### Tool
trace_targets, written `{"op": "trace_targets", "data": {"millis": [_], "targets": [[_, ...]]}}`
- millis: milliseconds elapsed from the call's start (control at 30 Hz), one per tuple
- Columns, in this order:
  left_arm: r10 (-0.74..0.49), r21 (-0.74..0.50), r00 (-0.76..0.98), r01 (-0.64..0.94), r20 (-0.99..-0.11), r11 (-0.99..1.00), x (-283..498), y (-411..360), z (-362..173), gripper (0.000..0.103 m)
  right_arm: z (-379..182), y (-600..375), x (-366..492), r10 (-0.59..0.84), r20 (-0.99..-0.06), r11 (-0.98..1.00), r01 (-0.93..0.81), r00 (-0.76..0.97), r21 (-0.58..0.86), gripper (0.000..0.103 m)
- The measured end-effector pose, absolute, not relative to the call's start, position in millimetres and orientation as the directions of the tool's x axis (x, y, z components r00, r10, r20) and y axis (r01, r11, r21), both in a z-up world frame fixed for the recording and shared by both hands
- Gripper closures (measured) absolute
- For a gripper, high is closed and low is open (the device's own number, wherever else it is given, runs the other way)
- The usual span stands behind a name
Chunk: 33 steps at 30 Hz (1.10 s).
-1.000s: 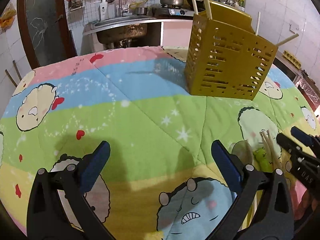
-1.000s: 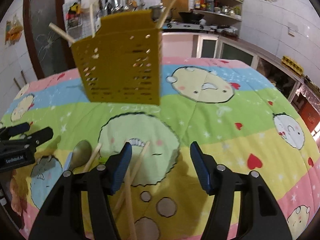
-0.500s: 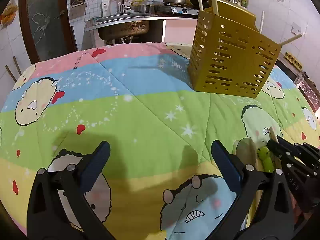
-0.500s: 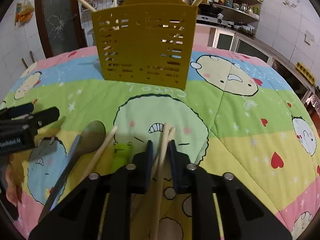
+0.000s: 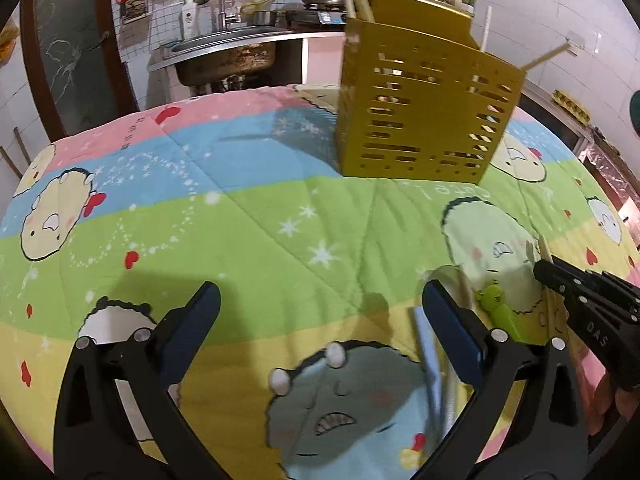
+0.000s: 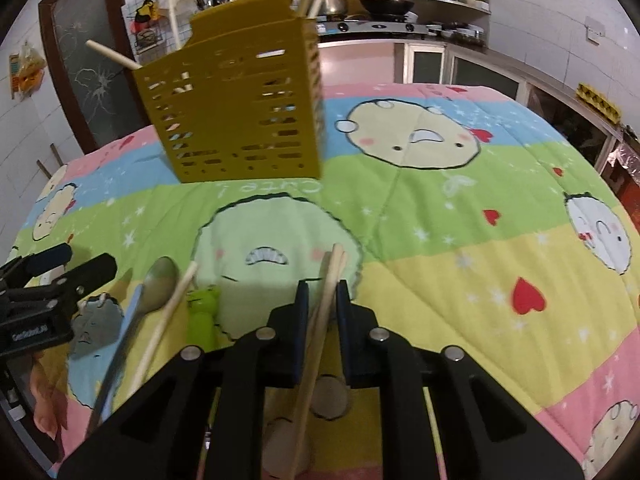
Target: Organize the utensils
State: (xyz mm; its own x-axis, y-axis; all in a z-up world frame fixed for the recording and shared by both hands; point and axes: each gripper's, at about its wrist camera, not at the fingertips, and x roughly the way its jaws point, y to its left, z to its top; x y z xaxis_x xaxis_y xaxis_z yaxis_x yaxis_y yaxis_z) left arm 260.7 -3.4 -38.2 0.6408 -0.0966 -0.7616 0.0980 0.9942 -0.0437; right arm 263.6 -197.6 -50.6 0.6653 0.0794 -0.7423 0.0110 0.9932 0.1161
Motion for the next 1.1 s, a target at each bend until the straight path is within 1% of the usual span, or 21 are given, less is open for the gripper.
{"op": "trace_targets", "data": {"millis": [200,333,433,467,567,600,700,867,900,933,1000,1033,1100], "targets": [[-0.135,-0.056,0.615,0.145,-0.777,0.988,258,-25,-42,0.005,-54,-212,270,0.070,-0.761,0.992,0.034,0.645,0.119,0.089],[-0.128,-0.032,0.609,0.166,-0.783,0.986,258,-39,-46,0.006,-57,-212,269,0.063,-0.762,0.994,0.032,0.645,0.109,0.088],[-0.135,-0.024,0.598,0.190,-0.790,0.981,260,-47,-49,0.012,-57,-213,269,0.065,-0.764,0.993,0.034,0.642,0.114,0.087],[-0.134,-0.021,0.595,0.192,-0.793,0.981,261,-48,-51,0.016,-57,-214,269,0.069,-0.764,0.992,0.036,0.642,0.120,0.087],[-0.151,-0.047,0.582,0.189,-0.799,0.981,265,-46,-55,0.021,-57,-218,270,0.078,-0.766,0.989,0.046,0.638,0.139,0.087],[-0.151,-0.055,0.578,0.181,-0.802,0.982,267,-44,-55,0.027,-57,-219,271,0.078,-0.766,0.989,0.050,0.638,0.142,0.087],[-0.154,-0.068,0.569,0.169,-0.808,0.983,273,-39,-58,0.034,-56,-225,272,0.080,-0.767,0.985,0.068,0.637,0.160,0.087],[-0.148,-0.059,0.567,0.172,-0.811,0.983,277,-43,-56,0.034,-55,-230,275,0.077,-0.769,0.980,0.095,0.634,0.176,0.087],[-0.150,-0.061,0.563,0.175,-0.813,0.983,278,-45,-56,0.036,-54,-231,276,0.075,-0.771,0.979,0.102,0.633,0.179,0.087],[-0.161,-0.067,0.557,0.184,-0.815,0.981,279,-49,-55,0.038,-54,-232,277,0.074,-0.772,0.978,0.105,0.631,0.180,0.087],[-0.176,-0.073,0.544,0.207,-0.820,0.976,279,-54,-54,0.052,-54,-233,277,0.073,-0.779,0.977,0.112,0.623,0.181,0.087],[-0.173,-0.064,0.541,0.215,-0.823,0.974,279,-58,-54,0.054,-54,-234,278,0.071,-0.785,0.976,0.119,0.616,0.182,0.087],[-0.183,-0.068,0.537,0.228,-0.823,0.971,279,-60,-53,0.065,-53,-237,277,0.076,-0.792,0.973,0.128,0.605,0.191,0.087]]}}
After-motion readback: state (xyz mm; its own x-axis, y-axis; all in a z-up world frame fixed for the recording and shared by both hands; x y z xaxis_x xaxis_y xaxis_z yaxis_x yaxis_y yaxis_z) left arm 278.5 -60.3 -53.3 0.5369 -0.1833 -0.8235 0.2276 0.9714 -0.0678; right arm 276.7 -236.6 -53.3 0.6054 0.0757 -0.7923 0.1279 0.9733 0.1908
